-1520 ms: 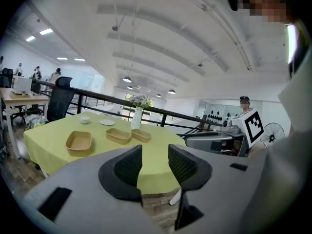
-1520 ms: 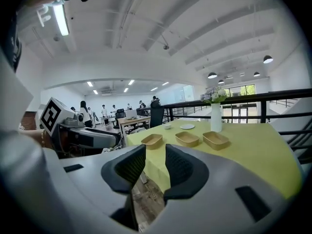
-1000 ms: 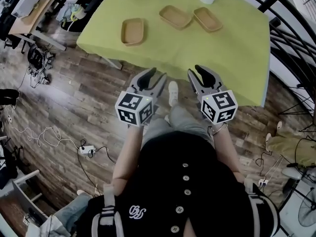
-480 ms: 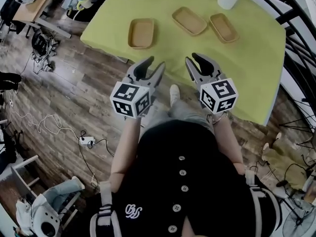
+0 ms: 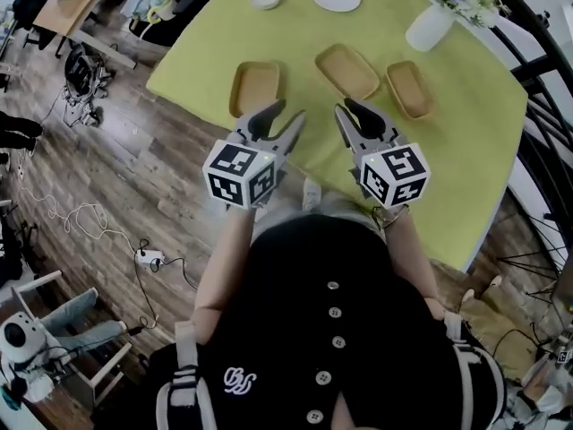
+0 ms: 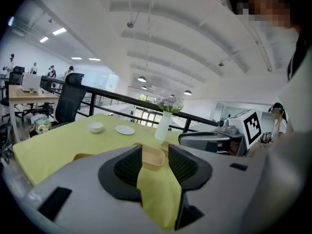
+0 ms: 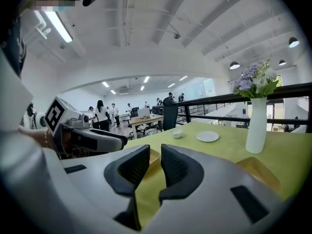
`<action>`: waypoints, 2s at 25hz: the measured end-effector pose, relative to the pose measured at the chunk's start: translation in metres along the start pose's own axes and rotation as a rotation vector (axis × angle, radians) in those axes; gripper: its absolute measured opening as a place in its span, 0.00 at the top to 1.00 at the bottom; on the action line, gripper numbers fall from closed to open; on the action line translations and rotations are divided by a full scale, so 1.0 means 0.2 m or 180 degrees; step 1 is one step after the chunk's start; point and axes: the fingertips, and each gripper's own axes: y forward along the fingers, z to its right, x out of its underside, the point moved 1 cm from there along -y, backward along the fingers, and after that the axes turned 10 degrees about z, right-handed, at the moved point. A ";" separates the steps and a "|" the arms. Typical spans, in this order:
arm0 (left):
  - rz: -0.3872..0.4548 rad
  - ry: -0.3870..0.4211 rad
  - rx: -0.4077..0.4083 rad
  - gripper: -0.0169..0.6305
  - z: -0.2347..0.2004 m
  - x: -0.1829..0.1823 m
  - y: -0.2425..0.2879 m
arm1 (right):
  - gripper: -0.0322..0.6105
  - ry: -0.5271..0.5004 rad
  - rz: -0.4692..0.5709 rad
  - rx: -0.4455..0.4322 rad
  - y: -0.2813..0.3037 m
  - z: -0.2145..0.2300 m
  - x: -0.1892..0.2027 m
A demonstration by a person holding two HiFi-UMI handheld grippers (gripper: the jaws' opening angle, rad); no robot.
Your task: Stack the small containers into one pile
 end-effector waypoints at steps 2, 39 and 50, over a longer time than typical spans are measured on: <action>-0.0022 -0.0018 -0.0058 0.72 -0.02 0.00 0.04 | 0.84 0.0036 -0.0045 -0.0087 0.04 0.03 0.01; -0.0334 -0.0373 -0.0326 0.69 -0.55 0.21 -0.03 | 0.81 0.0411 -0.0818 -0.0271 0.58 -0.09 0.37; -0.0287 -0.0556 -0.0573 0.69 -0.77 0.25 -0.12 | 0.80 0.0509 -0.1083 -0.0196 0.77 -0.12 0.54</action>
